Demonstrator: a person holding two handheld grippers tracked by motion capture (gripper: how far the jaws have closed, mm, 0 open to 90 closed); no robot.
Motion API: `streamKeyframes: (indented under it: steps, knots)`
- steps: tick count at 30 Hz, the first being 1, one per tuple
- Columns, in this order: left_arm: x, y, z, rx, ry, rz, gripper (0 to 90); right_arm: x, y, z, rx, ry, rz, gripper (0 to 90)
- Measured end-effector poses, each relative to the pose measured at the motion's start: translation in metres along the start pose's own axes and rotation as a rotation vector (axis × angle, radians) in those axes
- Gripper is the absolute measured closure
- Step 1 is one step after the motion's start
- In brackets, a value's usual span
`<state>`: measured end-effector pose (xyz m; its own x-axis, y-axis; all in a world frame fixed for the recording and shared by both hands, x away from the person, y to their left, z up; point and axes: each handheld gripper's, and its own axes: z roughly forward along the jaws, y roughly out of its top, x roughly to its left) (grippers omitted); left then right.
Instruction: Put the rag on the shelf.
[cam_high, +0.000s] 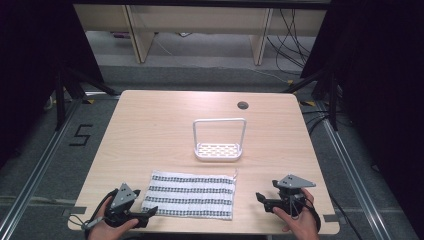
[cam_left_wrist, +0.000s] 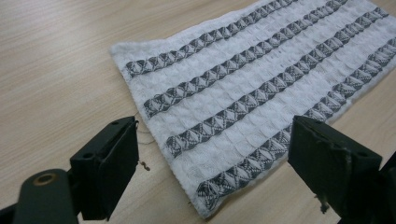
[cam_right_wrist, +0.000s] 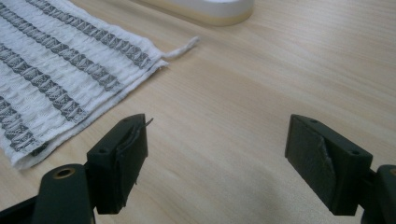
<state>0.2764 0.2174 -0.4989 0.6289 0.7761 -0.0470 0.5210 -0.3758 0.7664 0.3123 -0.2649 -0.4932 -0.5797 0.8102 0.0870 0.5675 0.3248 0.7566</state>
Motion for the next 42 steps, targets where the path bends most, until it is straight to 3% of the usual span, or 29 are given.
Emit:
streamKeyframes:
  steps: [2, 8, 11, 13, 15, 17, 18, 20, 24, 27, 28, 29, 33, 40, 42]
  knots:
    - [0.0, 0.0, -0.001, 0.001, -0.008, -0.001, 15.7, -0.001, 0.0, 0.0, 0.005, 0.019, -0.001, 22.5]
    - [-0.004, 0.004, -0.002, -0.012, -0.035, -0.011, 15.7, 0.0, 0.0, 0.0, -0.004, 0.002, 0.003, 22.9]
    - [-0.009, 0.005, 0.0, -0.053, -0.04, -0.032, 15.7, 0.0, 0.0, 0.001, -0.009, 0.014, 0.004, 23.2]
    - [-0.011, 0.007, 0.0, -0.041, -0.059, 0.005, 15.7, 0.0, 0.002, 0.0, -0.009, 0.007, -0.001, 24.0]
    - [-0.013, 0.009, -0.001, -0.032, -0.064, 0.007, 15.7, 0.003, 0.003, 0.001, -0.017, 0.015, 0.028, 24.6]
    - [-0.017, 0.01, 0.001, -0.046, -0.071, 0.005, 15.7, 0.0, 0.003, 0.001, -0.022, 0.02, 0.004, 24.9]
    - [-0.02, 0.011, 0.004, -0.067, -0.073, -0.016, 15.7, 0.001, 0.005, 0.002, -0.023, 0.017, 0.001, 25.1]
    - [-0.025, 0.015, 0.006, -0.058, -0.092, 0.01, 15.7, 0.002, 0.007, 0.003, -0.026, 0.02, -0.003, 25.5]
    - [-0.036, 0.019, 0.013, -0.071, -0.12, -0.006, 15.3, 0.004, 0.013, 0.006, -0.034, 0.029, -0.013, 26.0]
    - [-0.047, 0.022, 0.021, -0.053, -0.156, 0.028, 15.4, 0.005, 0.018, 0.009, -0.046, 0.025, -0.022, 26.2]
    - [-0.047, 0.022, 0.021, -0.053, -0.156, 0.028, 15.4, 0.008, 0.019, 0.008, -0.031, 0.03, 0.01, 26.2]
    - [-0.055, 0.025, 0.026, -0.053, -0.17, 0.033, 15.7, 0.006, 0.022, 0.011, -0.055, 0.043, -0.022, 26.2]
    - [-0.064, 0.03, 0.032, -0.064, -0.2, 0.035, 16.4, 0.01, 0.028, 0.016, -0.062, 0.065, -0.036, 26.2]
    - [-0.085, 0.041, 0.048, -0.056, -0.3, 0.025, 18.1, 0.024, 0.043, 0.032, -0.032, 0.095, -0.094, 29.3]
    - [-0.092, 0.044, 0.053, -0.048, -0.314, 0.044, 18.9, 0.028, 0.047, 0.039, -0.013, 0.101, -0.113, 31.4]
